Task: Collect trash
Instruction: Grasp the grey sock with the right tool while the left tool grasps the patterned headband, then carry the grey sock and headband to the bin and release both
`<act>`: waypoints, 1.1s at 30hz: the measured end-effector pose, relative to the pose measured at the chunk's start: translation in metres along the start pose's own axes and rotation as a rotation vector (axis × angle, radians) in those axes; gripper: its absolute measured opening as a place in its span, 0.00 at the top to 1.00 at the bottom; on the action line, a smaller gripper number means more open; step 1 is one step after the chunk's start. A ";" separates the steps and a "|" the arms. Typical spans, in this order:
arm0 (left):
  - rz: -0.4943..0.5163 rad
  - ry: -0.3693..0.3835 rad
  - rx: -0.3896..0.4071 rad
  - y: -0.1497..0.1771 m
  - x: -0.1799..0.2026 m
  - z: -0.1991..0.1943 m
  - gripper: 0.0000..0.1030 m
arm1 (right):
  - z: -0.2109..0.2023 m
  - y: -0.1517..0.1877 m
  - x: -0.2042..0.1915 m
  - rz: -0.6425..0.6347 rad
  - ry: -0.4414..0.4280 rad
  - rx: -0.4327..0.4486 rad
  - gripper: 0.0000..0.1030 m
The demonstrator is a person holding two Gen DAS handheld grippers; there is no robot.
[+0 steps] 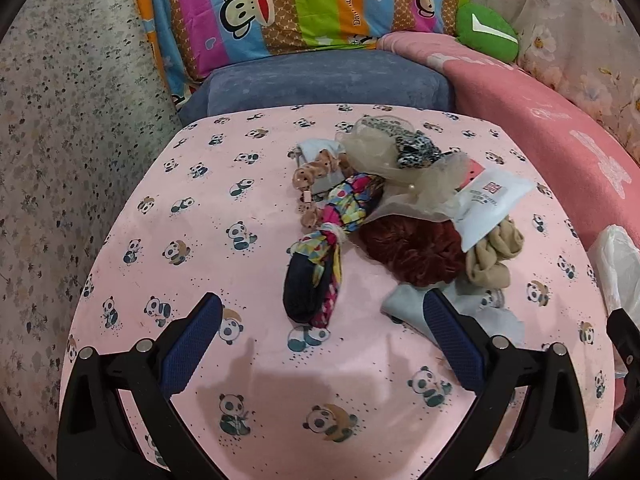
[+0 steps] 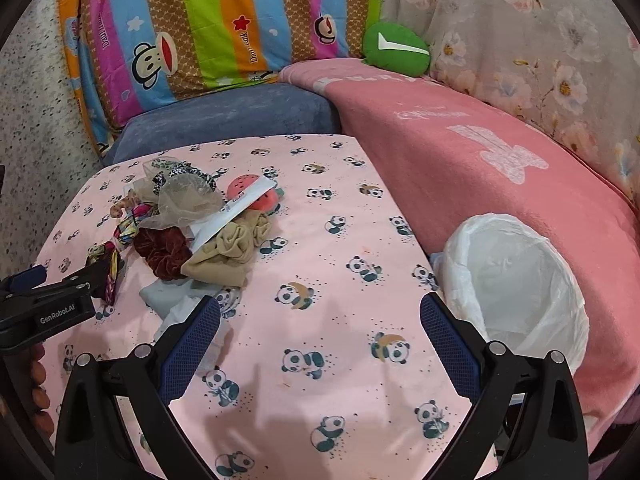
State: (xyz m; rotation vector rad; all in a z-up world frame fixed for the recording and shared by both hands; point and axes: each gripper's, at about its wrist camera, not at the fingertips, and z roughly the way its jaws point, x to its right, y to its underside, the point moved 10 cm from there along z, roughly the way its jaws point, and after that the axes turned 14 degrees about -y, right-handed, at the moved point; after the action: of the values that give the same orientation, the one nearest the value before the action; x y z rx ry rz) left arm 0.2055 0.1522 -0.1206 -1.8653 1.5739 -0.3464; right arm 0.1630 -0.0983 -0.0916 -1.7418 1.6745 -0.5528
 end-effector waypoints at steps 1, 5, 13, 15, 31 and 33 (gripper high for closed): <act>-0.003 0.004 -0.006 0.000 -0.002 0.005 0.07 | 0.005 0.000 -0.004 0.000 -0.009 -0.004 0.07; -0.016 0.031 -0.046 0.000 -0.006 0.029 0.07 | 0.026 0.005 -0.022 0.011 -0.056 -0.035 0.07; -0.063 0.137 -0.112 0.004 0.000 0.050 0.43 | 0.058 0.026 -0.063 -0.021 -0.128 -0.104 0.11; -0.056 0.150 -0.114 0.006 0.003 0.050 0.61 | 0.064 0.030 -0.070 -0.026 -0.141 -0.118 0.17; -0.056 0.215 -0.039 -0.008 0.012 -0.002 0.92 | 0.052 0.036 -0.072 0.004 -0.208 -0.107 0.71; -0.055 0.226 -0.008 -0.014 0.014 -0.019 0.92 | 0.041 0.029 -0.066 0.007 -0.205 -0.080 0.71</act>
State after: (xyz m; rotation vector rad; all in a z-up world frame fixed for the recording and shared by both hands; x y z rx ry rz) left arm 0.2084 0.1337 -0.1003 -1.9337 1.6740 -0.5942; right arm 0.1641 -0.0253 -0.1317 -1.7835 1.5766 -0.2961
